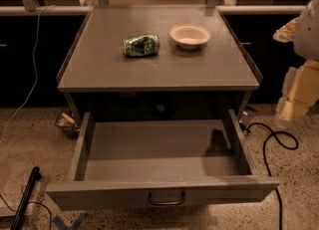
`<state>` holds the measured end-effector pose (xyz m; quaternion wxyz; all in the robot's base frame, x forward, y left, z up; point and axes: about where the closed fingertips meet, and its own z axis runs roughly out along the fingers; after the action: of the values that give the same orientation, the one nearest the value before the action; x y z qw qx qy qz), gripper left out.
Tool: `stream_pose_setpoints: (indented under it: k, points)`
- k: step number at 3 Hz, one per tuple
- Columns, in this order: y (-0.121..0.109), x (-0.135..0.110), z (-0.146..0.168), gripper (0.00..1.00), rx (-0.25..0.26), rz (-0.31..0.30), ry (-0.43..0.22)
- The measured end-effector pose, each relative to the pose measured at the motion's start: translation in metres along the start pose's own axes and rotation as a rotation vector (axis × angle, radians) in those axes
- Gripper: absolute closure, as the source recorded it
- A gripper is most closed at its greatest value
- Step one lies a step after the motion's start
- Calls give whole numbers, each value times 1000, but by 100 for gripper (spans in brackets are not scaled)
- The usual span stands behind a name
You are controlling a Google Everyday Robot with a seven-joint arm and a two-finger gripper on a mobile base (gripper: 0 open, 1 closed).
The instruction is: Close top drawer
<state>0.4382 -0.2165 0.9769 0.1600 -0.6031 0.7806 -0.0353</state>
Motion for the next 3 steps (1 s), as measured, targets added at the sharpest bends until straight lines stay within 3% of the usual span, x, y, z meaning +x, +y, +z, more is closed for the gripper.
stream_pose_setpoints:
  k: [1,2,3]
  points:
    - [0,0,0,0,0,0,0]
    - [10,6,2,0,-14,-6,-62]
    - [26,37,21,0,-39,16,-177]
